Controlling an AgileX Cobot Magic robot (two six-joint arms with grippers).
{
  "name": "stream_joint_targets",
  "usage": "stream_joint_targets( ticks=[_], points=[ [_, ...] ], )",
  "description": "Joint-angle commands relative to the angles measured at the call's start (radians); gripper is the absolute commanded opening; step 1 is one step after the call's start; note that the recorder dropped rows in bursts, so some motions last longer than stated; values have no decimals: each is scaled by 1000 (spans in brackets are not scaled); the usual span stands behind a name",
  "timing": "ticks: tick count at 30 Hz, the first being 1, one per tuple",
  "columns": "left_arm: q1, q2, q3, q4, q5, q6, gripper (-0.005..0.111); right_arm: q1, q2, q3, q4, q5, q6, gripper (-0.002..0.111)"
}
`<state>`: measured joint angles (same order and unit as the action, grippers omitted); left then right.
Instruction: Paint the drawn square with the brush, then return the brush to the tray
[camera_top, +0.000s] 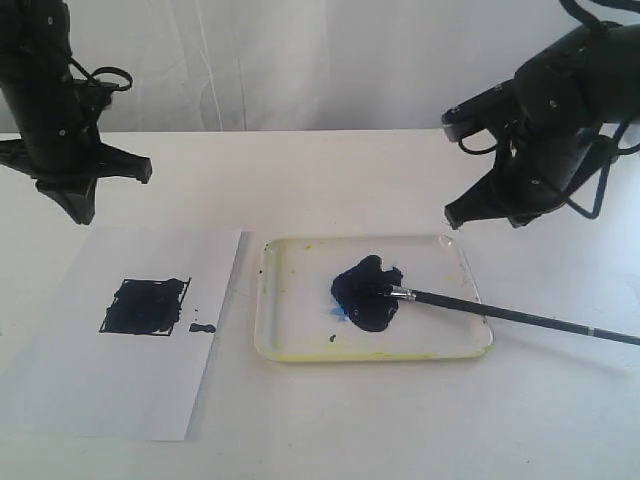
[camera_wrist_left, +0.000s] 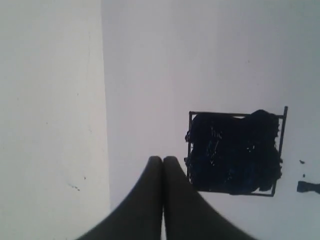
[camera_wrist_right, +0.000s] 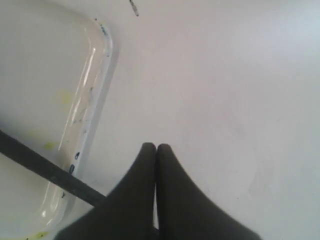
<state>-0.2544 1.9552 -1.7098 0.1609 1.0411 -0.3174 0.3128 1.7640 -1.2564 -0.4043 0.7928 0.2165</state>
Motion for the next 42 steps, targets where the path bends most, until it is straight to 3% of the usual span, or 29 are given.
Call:
stream_joint_targets(
  ticks=[1, 9, 13, 18, 29, 42],
  points=[
    [21, -10, -7, 3, 80, 3, 0, -8, -10, -50, 38, 93, 28, 0],
    [96, -13, 24, -15, 140, 34, 0, -150, -10, -73, 246, 142, -85, 0],
    [124, -29, 65, -57, 135, 71, 0, -234, -12, -73, 258, 214, -96, 0],
    [133, -128, 157, -79, 110, 142, 0, -307, -16, -67, 462, 247, -307, 0],
    [153, -409, 384, -126, 77, 152, 0, -307, -284, 69, 457, 246, -328, 0],
    [153, -820, 525, -77, 106, 123, 0, -307, -750, 202, 455, 248, -328, 0]
  ],
)
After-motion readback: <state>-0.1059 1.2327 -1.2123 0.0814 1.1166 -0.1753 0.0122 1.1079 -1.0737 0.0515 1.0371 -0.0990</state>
